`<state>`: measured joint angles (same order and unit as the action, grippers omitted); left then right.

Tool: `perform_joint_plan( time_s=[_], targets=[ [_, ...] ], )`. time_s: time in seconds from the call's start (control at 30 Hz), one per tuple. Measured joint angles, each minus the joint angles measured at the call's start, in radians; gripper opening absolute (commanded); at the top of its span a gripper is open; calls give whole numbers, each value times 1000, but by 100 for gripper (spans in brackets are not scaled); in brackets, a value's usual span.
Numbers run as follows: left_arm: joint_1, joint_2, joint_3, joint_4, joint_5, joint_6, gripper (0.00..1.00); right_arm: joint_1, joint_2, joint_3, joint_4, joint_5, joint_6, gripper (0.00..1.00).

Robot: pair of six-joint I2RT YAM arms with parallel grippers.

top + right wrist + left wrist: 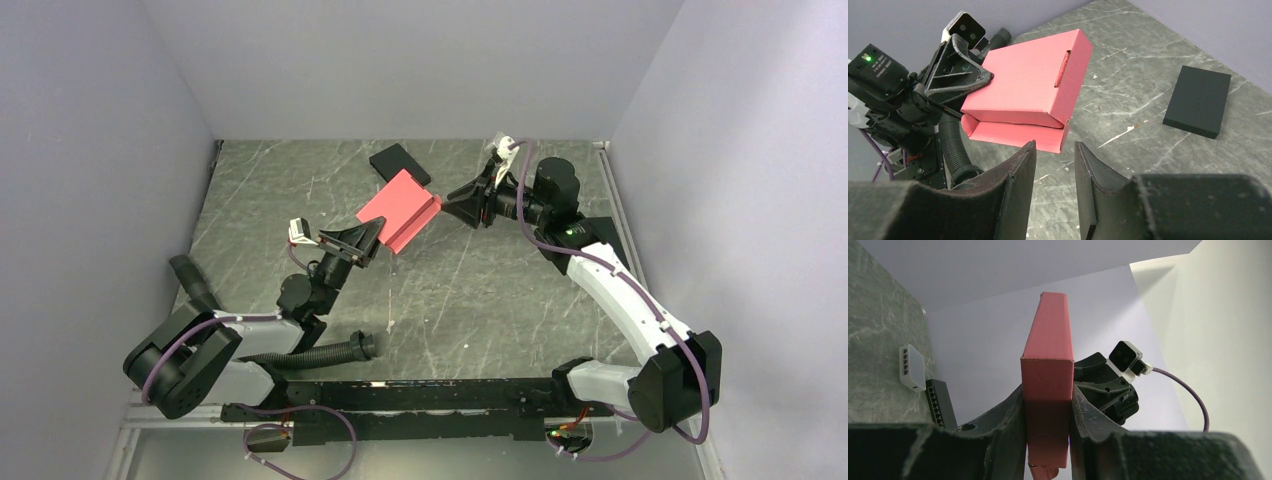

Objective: Fold the paper box
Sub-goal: Close the paper box.

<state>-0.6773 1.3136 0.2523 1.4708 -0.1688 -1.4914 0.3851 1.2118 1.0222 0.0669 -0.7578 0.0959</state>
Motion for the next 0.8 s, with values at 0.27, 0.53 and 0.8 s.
perform_joint_plan(
  time_s=[0.27,0.53,0.8],
  targets=[
    [0,0,0,0,6,-3,0,3,5,6,-2,28,1,42],
    [0,0,0,0,7,-15,0,14,24,11,-3,51,0,34],
    [0,0,0,0,6,-15,0,35,37,11,-6,51,-5,6]
  ],
)
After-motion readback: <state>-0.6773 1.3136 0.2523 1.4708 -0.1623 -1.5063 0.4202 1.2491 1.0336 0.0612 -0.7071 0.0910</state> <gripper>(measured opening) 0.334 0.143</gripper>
